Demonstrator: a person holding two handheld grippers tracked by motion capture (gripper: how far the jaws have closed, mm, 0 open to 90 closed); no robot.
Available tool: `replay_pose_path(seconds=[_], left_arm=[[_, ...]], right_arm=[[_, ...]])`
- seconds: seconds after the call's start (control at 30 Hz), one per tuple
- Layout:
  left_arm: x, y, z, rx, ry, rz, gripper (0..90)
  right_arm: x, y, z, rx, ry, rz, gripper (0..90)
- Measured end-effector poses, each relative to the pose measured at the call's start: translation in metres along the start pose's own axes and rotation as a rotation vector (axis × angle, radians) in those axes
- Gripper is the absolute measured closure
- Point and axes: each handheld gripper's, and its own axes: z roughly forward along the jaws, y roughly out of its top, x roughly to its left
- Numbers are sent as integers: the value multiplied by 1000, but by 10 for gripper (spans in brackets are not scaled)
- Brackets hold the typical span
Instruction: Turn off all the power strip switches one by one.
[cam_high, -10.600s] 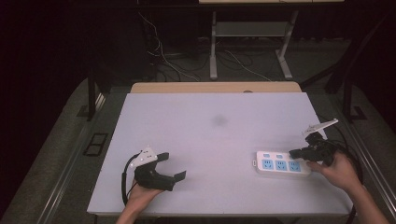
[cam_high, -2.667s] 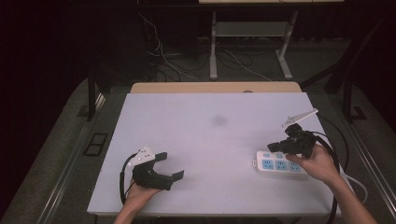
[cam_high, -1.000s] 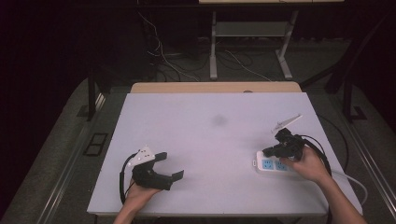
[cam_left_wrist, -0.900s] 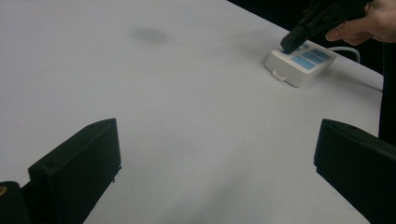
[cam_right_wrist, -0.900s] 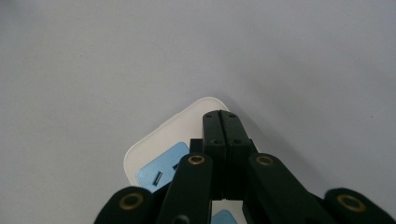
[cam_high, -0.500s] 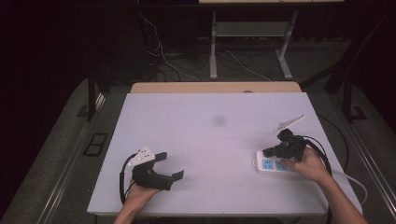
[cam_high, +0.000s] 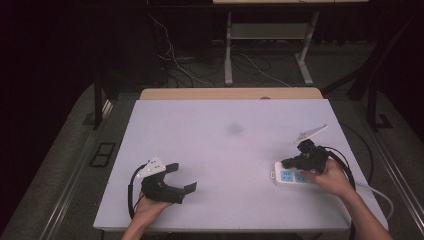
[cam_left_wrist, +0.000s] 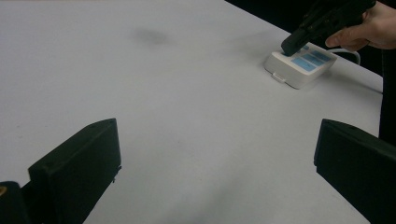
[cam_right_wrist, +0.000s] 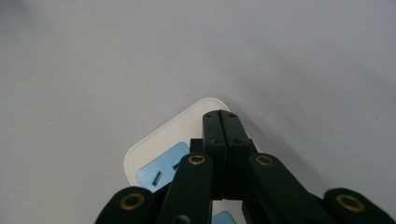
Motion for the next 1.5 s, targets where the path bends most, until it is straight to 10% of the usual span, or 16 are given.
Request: replay_pose_path(seconds=[0.47,0.87,1.27,1.33,1.5], left_arm=[[0,0,1,1,-4,0,0],[-1,0,-1,-8,-7,-5,0],[-1,0,-1,-14,-4,-9,0],[0,0,-2,-14,-3,-10,0],[-1,0,-2,-13,-8,-14,0]], right_arm=[[1,4,-7,11,4,7,900],[13,1,-39,-103,-21,39,886],[29,-25,-56,-295,-99,167,334],[33,-31,-58,-317,-80,172,108],[42,-38,-56,-341,-66,155,3]])
